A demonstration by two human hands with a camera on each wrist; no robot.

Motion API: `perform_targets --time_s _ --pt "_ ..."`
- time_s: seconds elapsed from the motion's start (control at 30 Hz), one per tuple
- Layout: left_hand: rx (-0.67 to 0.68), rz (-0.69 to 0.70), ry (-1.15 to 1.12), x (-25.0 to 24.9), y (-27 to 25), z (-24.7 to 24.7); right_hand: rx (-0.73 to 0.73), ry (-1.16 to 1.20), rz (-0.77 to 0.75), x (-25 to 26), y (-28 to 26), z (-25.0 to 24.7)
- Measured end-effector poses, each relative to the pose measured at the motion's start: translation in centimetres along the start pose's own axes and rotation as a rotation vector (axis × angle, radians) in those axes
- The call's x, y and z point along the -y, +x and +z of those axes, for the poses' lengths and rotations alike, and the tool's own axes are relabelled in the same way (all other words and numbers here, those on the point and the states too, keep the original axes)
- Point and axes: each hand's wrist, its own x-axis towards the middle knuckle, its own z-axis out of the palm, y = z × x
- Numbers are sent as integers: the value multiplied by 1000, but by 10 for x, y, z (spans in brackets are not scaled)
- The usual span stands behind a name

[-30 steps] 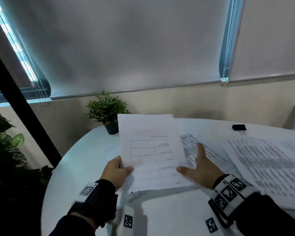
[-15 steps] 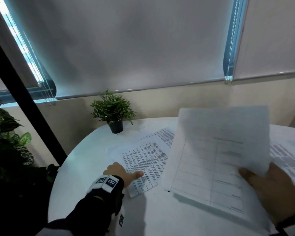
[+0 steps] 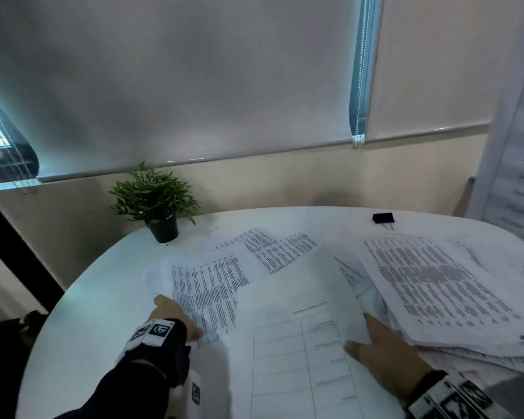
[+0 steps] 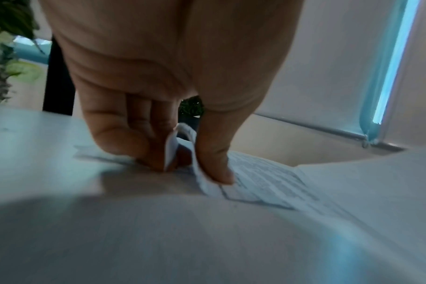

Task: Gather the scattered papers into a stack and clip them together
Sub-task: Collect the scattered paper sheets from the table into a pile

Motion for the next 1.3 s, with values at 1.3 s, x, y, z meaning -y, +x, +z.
perform_targets --time_s 1.3 --pt "280 313 -1585 116 -109 -59 702 677 -547 160 -14 87"
